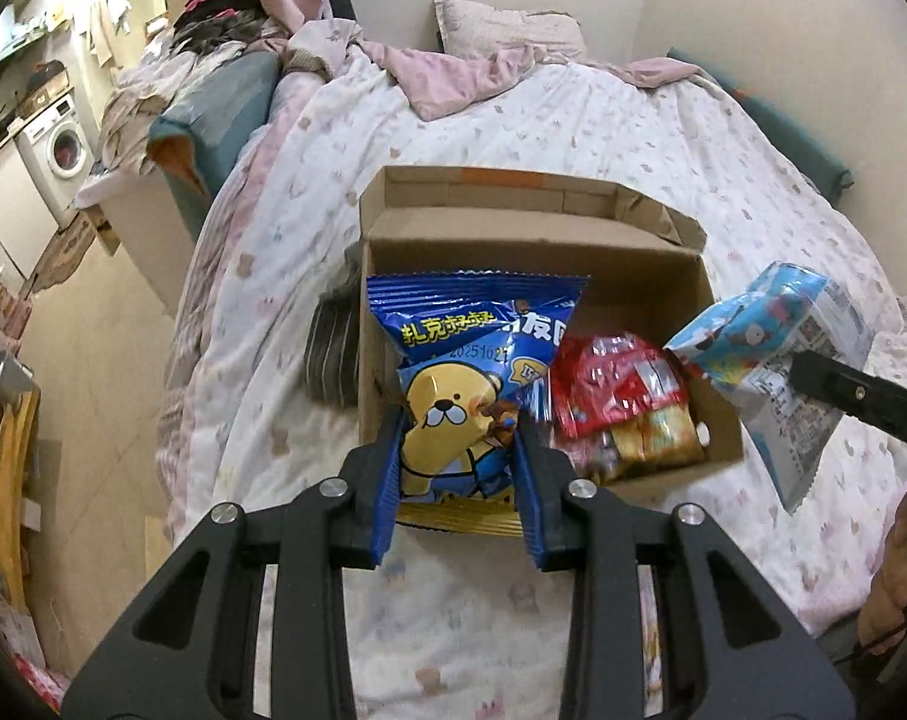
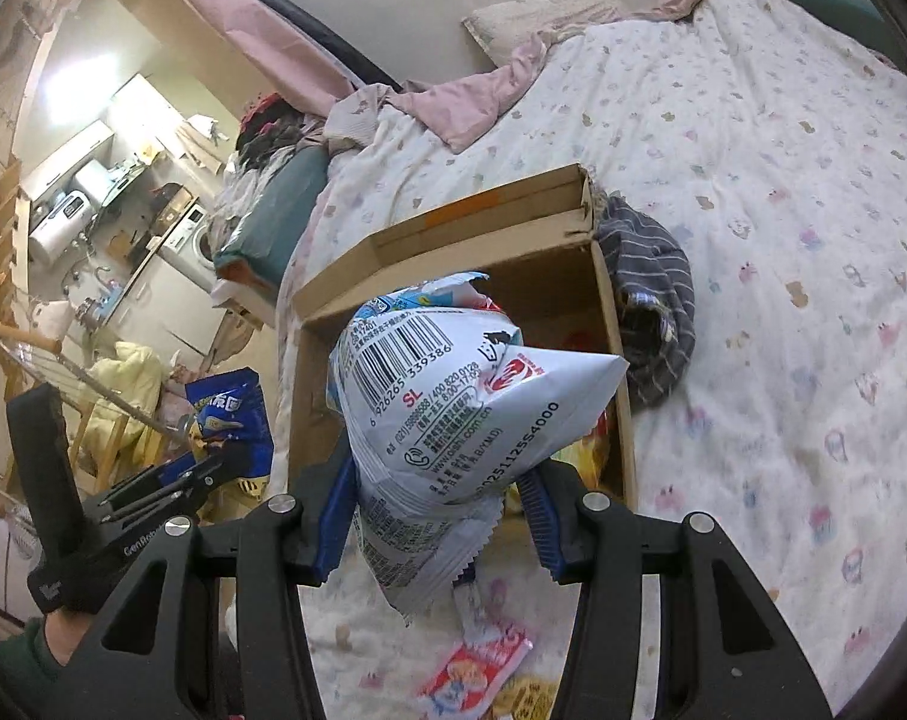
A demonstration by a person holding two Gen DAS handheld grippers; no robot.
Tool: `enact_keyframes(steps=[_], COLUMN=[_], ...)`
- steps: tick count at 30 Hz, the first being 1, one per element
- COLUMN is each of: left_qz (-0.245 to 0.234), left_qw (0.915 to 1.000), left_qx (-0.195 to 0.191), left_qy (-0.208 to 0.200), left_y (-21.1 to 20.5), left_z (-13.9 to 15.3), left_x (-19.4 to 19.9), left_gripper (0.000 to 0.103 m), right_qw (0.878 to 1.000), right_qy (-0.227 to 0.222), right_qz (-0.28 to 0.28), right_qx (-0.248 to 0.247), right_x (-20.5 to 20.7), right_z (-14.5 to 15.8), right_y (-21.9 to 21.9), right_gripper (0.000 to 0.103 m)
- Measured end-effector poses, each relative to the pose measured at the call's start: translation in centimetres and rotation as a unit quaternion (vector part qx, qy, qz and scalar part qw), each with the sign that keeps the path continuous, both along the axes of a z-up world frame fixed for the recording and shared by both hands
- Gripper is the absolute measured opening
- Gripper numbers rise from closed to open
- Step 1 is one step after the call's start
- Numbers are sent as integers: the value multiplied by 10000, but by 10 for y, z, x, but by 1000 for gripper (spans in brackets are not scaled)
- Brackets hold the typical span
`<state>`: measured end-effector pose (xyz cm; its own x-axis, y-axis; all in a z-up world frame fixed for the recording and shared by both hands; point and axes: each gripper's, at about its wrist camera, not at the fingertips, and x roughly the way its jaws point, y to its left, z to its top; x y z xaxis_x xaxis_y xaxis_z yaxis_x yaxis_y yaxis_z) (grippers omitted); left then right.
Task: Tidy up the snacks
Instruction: 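Carry both bags over the box and open both tools to drop them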
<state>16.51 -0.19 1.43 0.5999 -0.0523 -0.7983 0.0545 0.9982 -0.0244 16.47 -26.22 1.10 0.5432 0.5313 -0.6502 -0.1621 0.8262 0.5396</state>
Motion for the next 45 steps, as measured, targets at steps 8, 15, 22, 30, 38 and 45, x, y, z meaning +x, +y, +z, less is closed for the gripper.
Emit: enact_keyframes(steps=[8,15,22,30,38,45], left_qz=[68,92,11,39,-146,-65], left_qw=[9999,9994,9995,9993,9993,9998], left_qx=[-27,-298,-265,-169,57,38], left_qy=[78,151,159,335,333,158], left_y=[-3,-4,-8,-5,-15,-15], left_z=[-21,-49,-56,-67,-67,-59], left_x=[42,49,54,60,56,51], left_gripper=[29,29,31,31,32,76], right_qw=[9999,9991,9989,9978,9974,9975], right_qy=[147,421,392,592,626,592], right_qz=[-42,72,237,238,268,335], right_qx=[20,63,-47,-151,-224,-167], right_x=[42,44,60,64,65,65], right_z=[-21,-56,-59,-71,-74,-75], right_y=[3,14,27,29,33,36], right_gripper=[52,52,52,54,54,55])
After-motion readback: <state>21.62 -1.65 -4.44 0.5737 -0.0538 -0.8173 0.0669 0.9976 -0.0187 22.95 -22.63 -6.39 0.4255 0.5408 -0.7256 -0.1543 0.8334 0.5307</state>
